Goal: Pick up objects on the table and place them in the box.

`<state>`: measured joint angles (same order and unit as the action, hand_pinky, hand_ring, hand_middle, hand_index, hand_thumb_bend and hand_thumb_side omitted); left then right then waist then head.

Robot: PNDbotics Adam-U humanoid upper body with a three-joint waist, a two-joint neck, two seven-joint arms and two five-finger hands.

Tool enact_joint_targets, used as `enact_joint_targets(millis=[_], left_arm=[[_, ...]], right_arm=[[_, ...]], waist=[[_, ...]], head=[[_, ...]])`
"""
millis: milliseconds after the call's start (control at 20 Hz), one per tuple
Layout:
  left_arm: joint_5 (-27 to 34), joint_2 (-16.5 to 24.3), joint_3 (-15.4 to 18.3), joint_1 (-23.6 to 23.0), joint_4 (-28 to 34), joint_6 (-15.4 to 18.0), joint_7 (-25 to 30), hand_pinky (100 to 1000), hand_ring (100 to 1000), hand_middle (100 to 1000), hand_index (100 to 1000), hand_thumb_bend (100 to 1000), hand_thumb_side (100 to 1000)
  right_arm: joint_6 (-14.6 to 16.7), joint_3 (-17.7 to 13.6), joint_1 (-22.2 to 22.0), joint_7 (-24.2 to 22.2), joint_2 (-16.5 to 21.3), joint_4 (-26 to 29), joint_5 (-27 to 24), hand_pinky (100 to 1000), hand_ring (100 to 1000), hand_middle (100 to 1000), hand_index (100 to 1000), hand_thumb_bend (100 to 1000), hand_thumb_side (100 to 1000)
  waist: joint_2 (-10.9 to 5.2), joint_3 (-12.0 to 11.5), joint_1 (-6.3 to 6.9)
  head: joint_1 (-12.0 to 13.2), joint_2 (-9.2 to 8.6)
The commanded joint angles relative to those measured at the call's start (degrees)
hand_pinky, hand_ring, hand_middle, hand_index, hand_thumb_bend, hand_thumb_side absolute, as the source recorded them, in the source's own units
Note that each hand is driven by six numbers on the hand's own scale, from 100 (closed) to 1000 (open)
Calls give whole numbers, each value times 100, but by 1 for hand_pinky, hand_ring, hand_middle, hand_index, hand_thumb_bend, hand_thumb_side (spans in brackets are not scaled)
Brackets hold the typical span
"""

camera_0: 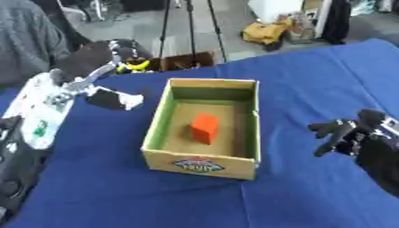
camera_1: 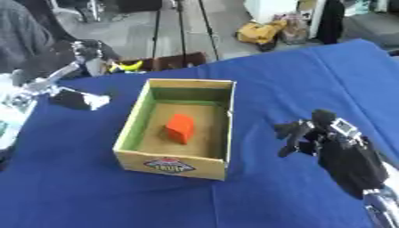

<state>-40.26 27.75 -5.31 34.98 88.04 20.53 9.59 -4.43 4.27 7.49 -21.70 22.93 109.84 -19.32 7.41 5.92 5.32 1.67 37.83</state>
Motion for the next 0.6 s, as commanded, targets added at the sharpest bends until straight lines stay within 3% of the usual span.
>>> enact_joint_targets(millis=[50,100,150,200,250,350,600], left_arm=[[676,253,266,-205,757,-396,-236,742,698,718,836,535,430],[774,267,281,-256,860,-475,-222,742,698,718,836,535,430],[1062,1,532,-617,822,-673,-434,700,662,690,816,100,750],[1546,-264,776,-1113,829,-812,-829,694,656,683,811,100,780],[1980,-392,898,-1452,852,-878,-1153,682,647,676,806,100,875],[2735,-583,1024,-1980,789,-942,-1586,676,644,677,808,100,928],[3622,-892,1198,-2547,689,-821,-1876,673,642,679,812,110,966]], right_arm=[[21,-79,20,57,52,79,-25,608,885,616,547,100,1000],[22,-80,19,62,53,81,-24,608,885,616,547,100,1000],[37,-114,27,90,43,90,-28,608,885,617,547,100,1000],[48,-141,27,118,47,97,-35,608,885,617,547,100,1000],[54,-151,26,136,53,101,-40,607,885,617,547,100,1000],[63,-165,14,160,60,109,-34,607,885,616,547,100,1000],[80,-191,-4,205,60,120,-30,608,885,617,547,100,1000]], waist=[[-59,-21,-34],[-58,-28,-35],[-24,-139,-57],[-11,-216,-63],[-4,-253,-64],[15,-309,-70],[20,-373,-84]], head=[[-68,45],[-71,46],[-136,6],[-181,-6],[-203,-10],[-243,-16],[-283,-28]])
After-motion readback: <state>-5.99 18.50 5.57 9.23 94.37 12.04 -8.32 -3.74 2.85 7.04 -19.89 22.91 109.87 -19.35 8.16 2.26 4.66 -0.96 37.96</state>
